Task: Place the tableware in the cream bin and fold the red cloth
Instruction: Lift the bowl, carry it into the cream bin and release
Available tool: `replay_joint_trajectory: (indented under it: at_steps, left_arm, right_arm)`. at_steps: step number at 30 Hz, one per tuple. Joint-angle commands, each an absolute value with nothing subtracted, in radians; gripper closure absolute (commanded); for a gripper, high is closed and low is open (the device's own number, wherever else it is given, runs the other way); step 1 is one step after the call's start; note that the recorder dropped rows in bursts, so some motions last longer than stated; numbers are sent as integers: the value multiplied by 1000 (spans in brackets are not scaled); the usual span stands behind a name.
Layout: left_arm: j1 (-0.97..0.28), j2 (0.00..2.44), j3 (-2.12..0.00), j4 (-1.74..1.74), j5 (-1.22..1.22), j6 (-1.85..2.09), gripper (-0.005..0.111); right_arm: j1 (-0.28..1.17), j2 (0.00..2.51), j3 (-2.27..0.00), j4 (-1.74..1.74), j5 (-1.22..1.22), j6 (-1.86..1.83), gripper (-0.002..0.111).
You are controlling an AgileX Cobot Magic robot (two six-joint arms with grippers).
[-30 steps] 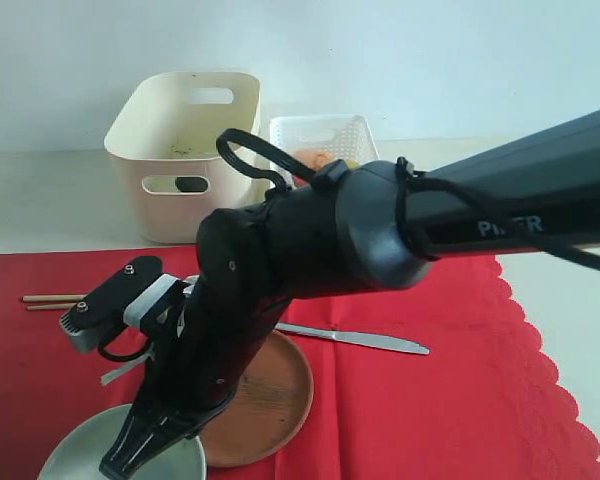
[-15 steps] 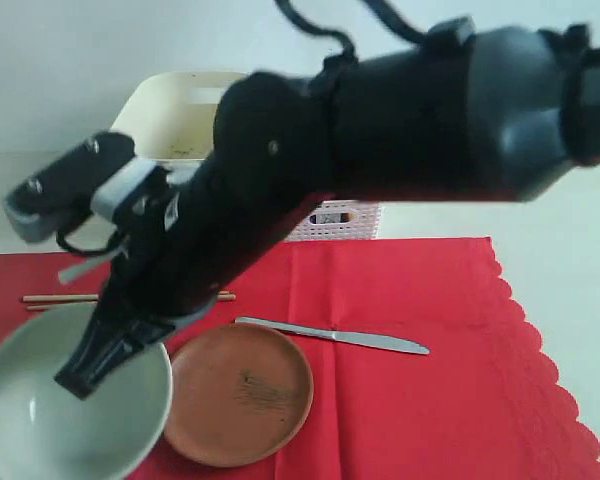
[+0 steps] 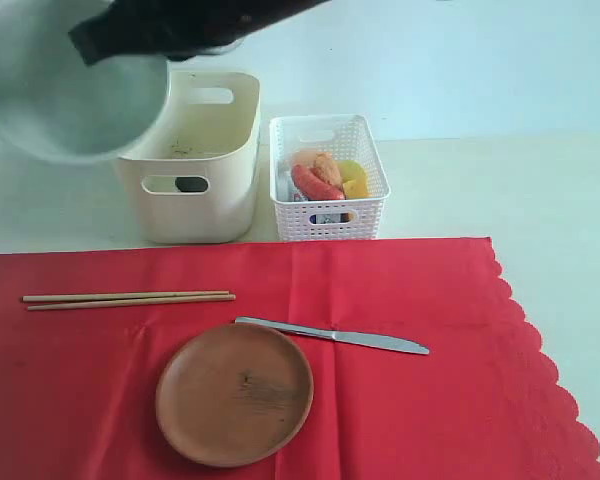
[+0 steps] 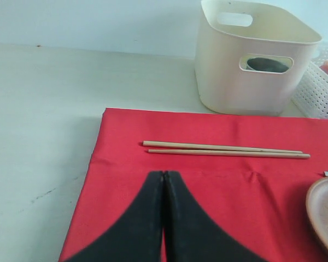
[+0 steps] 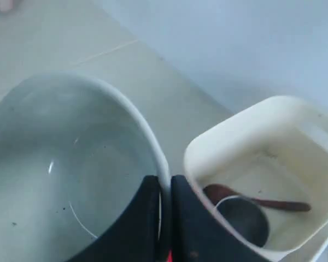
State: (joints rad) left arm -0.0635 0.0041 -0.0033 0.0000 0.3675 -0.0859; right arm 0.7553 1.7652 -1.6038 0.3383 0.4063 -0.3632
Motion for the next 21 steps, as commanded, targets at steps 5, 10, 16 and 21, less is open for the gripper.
replay_joint_trajectory:
  at_steps: [5, 10, 16, 21]
  left_arm:
    - [-69, 0, 0, -12, 357, -84, 107]
    - [-69, 0, 0, -12, 357, -84, 107]
    - [-69, 0, 0, -12, 357, -84, 107]
    - [-69, 0, 0, -12, 357, -84, 107]
  right_arm:
    - [662, 1914, -1696, 335, 129, -336, 108]
    - [660, 2016, -1696, 335, -89, -336, 108]
    - [660, 2110, -1696, 342, -198, -336, 108]
    - [660, 2175, -1698, 392, -258, -339, 108]
